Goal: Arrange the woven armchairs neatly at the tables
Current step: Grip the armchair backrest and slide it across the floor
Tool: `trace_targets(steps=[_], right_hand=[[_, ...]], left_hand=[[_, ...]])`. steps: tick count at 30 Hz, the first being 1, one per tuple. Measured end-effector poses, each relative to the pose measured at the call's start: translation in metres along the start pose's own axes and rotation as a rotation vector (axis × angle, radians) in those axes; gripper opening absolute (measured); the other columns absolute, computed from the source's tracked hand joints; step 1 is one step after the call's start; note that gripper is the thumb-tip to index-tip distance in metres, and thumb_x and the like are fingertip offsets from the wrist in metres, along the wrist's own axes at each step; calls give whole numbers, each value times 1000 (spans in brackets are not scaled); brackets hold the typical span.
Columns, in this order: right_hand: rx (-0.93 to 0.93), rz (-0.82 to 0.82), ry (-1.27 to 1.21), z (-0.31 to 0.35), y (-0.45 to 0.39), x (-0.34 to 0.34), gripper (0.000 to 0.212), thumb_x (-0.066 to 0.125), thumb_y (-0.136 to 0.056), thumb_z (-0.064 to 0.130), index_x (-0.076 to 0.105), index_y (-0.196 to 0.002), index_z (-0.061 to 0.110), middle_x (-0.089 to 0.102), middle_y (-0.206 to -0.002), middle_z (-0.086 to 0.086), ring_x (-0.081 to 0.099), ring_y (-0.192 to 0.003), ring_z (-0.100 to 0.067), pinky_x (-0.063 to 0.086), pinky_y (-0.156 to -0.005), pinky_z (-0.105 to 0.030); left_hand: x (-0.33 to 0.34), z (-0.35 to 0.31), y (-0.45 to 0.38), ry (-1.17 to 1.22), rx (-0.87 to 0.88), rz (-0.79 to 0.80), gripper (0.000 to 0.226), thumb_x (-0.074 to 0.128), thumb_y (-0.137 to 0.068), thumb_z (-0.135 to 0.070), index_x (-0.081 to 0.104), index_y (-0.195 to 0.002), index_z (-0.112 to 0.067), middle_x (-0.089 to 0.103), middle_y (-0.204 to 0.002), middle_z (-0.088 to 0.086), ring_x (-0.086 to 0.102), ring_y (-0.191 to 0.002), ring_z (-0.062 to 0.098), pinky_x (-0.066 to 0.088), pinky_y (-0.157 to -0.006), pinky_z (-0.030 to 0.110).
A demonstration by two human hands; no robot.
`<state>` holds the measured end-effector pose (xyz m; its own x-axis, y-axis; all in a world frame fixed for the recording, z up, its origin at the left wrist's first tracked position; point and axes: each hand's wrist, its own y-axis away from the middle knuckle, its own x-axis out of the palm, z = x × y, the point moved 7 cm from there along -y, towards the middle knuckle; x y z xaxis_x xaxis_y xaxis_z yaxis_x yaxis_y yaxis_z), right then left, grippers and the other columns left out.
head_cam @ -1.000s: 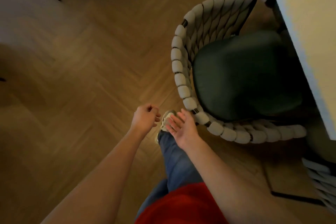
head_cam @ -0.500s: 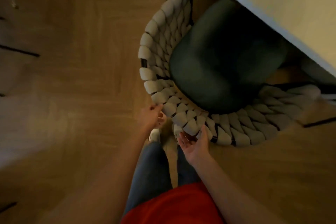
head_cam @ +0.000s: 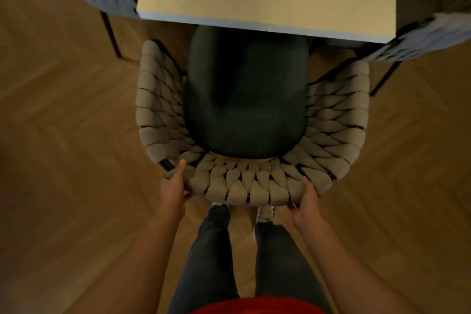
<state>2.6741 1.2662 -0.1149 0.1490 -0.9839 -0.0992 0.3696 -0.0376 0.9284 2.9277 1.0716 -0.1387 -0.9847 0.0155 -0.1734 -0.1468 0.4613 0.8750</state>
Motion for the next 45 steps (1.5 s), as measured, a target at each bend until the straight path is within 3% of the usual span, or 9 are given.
trace_targets(steps=[3,7,10,14,18,25,38,42,45], right_hand=[[-46,-56,-28,17,-5,-4,43,51,-102,28,43,-142,14,55,-128,-6,54,-123,-30,48,-88,-40],[-147,-77,2,31,-28,-18,61,73,-88,30,45,-141,22,62,-132,-7,65,-109,-27,56,-66,-34],[-188,-73,32,40,-34,-21,56,74,-87,22,49,-137,17,64,-125,-8,66,-103,-28,56,-65,-34],[-206,-71,43,42,-32,-22,50,70,-90,20,50,-136,15,63,-125,-7,63,-103,-28,54,-77,-41],[-190,-79,5,40,-32,-25,53,67,-92,16,46,-141,14,58,-134,-11,60,-116,-32,52,-87,-45],[-206,-77,-9,44,-36,-28,58,64,-94,9,40,-146,18,53,-141,-9,55,-123,-33,49,-85,-41],[-189,-23,34,68,-54,9,58,69,-91,13,43,-142,24,57,-133,-7,60,-110,-30,53,-77,-43],[-176,-13,35,76,-57,26,62,72,-87,11,43,-141,22,57,-133,-9,59,-113,-32,54,-90,-53],[-176,8,78,83,-58,34,60,71,-88,8,40,-138,21,57,-126,-8,60,-108,-30,53,-86,-51]], left_hand=[[-11,-26,-9,-12,95,-100,69,70,-88,-45,39,-144,-18,56,-133,3,59,-115,26,54,-93,51],[-12,-50,-19,-140,170,-123,57,64,-94,-38,40,-141,-18,56,-135,7,58,-119,30,52,-95,56],[-13,-52,-26,-194,159,-106,53,61,-96,-39,38,-141,-22,55,-133,5,58,-117,31,54,-88,56],[-13,-54,-28,-216,183,-104,47,59,-98,-36,42,-138,-21,57,-131,6,61,-110,31,55,-85,55],[-12,-54,-24,-225,229,-121,45,59,-98,-35,44,-138,-20,59,-129,7,62,-109,30,56,-82,52],[-6,-51,-22,-216,229,-125,44,58,-100,-32,44,-139,-17,58,-124,5,59,-110,30,53,-91,56],[5,-87,-47,-231,212,-125,53,59,-98,-38,39,-144,-20,54,-137,9,58,-117,34,54,-83,55],[10,-104,-55,-216,214,-115,51,58,-99,-35,39,-144,-20,54,-137,10,58,-114,33,53,-77,50],[10,-112,-58,-208,216,-109,50,58,-99,-33,39,-143,-17,53,-137,11,58,-111,32,52,-78,49]])
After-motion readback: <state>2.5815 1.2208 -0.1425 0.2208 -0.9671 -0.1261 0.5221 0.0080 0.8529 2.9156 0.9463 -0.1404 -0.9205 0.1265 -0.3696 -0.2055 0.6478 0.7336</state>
